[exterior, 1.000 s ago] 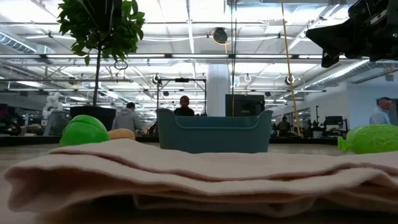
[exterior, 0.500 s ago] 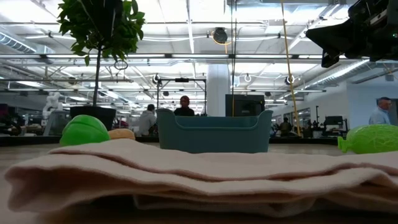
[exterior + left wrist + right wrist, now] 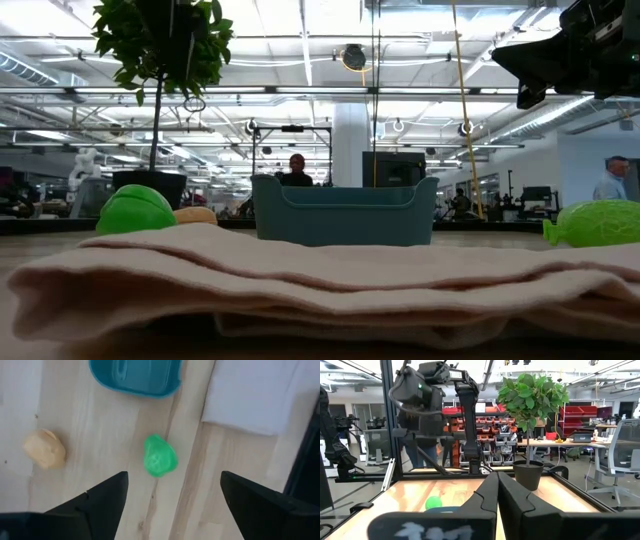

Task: Pick and placing Produce into tupperware
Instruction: Put the green pear into the blue bin

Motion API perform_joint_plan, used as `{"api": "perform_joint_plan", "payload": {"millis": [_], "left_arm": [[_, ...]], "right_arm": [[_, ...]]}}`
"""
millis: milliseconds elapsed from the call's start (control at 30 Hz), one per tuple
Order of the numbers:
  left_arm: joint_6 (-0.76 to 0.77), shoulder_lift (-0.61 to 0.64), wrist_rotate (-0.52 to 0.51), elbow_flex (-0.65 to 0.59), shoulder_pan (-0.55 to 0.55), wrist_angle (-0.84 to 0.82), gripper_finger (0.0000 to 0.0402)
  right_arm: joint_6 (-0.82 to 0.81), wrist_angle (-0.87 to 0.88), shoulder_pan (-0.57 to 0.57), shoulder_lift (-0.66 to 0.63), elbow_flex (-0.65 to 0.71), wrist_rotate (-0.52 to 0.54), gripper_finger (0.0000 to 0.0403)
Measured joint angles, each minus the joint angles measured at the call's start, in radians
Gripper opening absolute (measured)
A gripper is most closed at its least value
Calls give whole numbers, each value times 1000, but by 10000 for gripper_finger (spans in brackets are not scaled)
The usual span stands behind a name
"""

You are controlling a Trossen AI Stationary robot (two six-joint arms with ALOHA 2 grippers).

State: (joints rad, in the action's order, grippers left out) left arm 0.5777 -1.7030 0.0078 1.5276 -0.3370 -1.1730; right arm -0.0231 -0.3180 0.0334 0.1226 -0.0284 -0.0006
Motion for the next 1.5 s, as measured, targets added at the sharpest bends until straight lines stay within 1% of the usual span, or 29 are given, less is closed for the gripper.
{"api": "perform_joint_plan", "payload": {"millis": [133, 467, 900, 1500], "left_arm": [[9, -29, 9, 0, 0, -1, 324], [114, -105, 19, 0, 1, -3, 324], [146, -228, 74, 0, 3, -14, 324], [216, -235, 88, 0, 47, -11, 324]], "right_arm": [[-13, 0, 0, 0, 0, 0, 0], [-17, 0, 0, 0, 0, 0, 0], [-18, 1, 0, 0, 0, 0, 0], [-44, 2, 0, 0, 0, 0, 0]]}}
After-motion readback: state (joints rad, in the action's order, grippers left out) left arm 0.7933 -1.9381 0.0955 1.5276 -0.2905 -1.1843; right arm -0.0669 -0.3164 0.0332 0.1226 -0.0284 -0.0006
